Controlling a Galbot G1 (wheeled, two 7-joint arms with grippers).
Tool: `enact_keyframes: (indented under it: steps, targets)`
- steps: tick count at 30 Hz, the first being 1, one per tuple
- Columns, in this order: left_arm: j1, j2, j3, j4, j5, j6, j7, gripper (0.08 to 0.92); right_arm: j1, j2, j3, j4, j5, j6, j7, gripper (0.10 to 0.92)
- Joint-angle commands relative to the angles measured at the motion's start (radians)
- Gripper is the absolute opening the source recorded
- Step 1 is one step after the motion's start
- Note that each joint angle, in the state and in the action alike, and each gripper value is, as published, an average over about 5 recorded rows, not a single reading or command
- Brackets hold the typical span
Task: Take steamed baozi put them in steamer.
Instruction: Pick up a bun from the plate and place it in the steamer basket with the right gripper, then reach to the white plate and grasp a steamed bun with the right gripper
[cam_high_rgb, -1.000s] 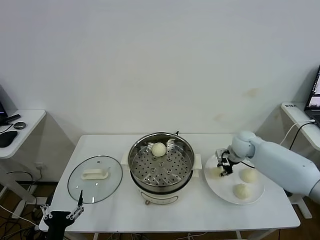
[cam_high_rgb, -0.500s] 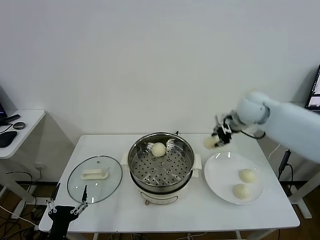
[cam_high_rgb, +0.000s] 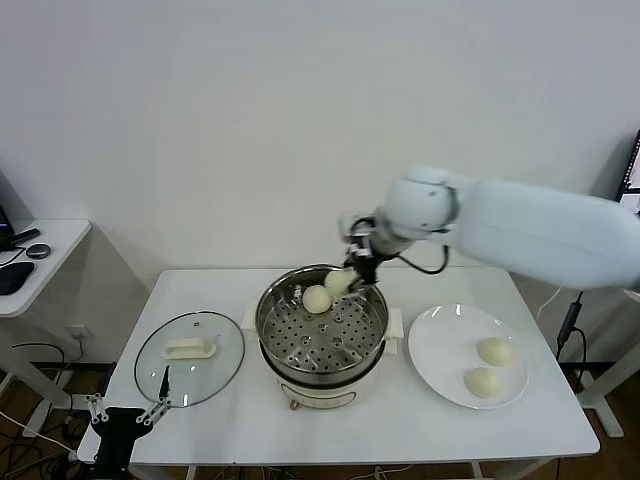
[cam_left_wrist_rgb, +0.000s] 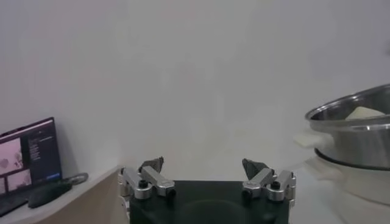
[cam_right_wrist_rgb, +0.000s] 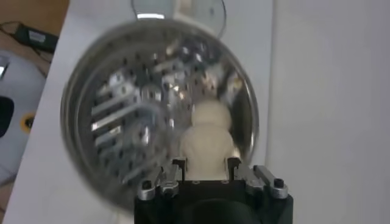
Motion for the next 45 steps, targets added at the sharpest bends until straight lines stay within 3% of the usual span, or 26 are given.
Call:
enact_keyframes:
  steps: [1, 20, 27, 33, 36, 45]
  targets:
    - [-0.001, -0.004, -0.008, -0.001, 0.002, -0.001, -0.001, 0.823, -0.056, 0.285, -0.036, -0.136, 0.098, -0.073, 0.104, 0.433]
    - [-0.005, -0.002, -0.04, 0.013, -0.007, -0.014, -0.001, 0.823, -0.216, 0.36, -0.038, -0.254, 0.022, -0.073, 0.097, 0.437]
    - [-0.005, -0.005, -0.039, 0.017, -0.007, -0.017, -0.001, 0.823, -0.185, 0.327, -0.027, -0.222, 0.011, -0.073, 0.054, 0.603]
    - [-0.006, -0.001, -0.04, 0.017, -0.008, -0.018, -0.001, 0.823, -0.032, 0.182, -0.02, -0.11, -0.019, -0.069, -0.098, 0.769]
    - [-0.009, 0.0, -0.036, 0.017, -0.009, -0.018, 0.0, 0.823, 0.045, 0.061, -0.028, -0.035, -0.052, -0.051, -0.177, 0.813]
    - [-0.022, 0.005, -0.01, 0.02, -0.006, -0.016, 0.003, 0.823, 0.132, -0.372, -0.05, 0.132, -0.286, 0.169, -0.445, 0.823]
